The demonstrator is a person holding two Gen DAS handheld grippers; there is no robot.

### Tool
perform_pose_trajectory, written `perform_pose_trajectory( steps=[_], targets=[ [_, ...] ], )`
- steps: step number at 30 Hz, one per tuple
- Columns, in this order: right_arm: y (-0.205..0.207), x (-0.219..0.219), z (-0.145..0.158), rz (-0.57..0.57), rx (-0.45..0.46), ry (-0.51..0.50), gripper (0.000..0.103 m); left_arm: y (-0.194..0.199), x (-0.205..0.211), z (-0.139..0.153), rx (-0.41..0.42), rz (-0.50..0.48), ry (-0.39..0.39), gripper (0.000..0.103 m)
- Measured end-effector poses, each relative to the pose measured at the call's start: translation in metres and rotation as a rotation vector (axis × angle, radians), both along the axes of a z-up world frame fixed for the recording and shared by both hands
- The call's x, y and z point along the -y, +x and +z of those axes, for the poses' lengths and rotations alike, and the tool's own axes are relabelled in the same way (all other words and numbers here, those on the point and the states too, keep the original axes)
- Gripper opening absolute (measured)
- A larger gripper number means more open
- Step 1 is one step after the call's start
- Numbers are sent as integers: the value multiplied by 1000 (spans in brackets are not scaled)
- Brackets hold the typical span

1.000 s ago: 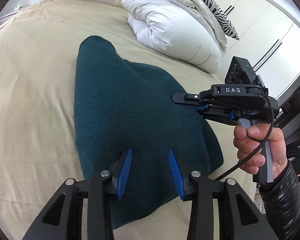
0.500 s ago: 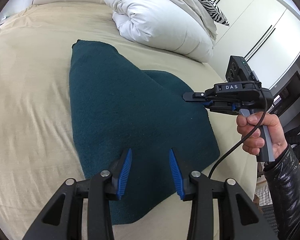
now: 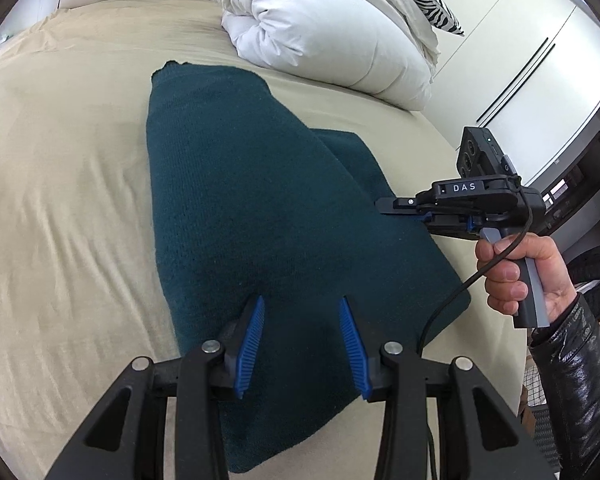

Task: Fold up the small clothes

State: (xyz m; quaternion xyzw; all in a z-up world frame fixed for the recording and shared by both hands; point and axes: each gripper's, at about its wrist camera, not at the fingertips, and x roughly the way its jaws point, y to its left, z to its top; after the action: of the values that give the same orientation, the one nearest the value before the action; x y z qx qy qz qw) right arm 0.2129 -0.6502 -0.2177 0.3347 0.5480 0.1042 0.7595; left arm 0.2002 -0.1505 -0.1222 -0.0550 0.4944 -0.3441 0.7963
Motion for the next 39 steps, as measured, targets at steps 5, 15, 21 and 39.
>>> perform_pose_trajectory(
  steps=[5, 15, 21, 39],
  targets=[
    [-11, 0, -1, -66, 26, 56, 10, 2, -1, -8, -4, -4, 15, 42],
    [-89, -38, 50, -53, 101, 45, 39, -3, -3, -10, 10, -11, 42, 42],
    [-131, -45, 32, -23, 44, -8, 7, -8, -4, -14, 8, -15, 44, 41],
    [-75, -13, 104, -9, 302, 54, 12, 101, 58, 47, 242, 35, 179, 49]
  ],
)
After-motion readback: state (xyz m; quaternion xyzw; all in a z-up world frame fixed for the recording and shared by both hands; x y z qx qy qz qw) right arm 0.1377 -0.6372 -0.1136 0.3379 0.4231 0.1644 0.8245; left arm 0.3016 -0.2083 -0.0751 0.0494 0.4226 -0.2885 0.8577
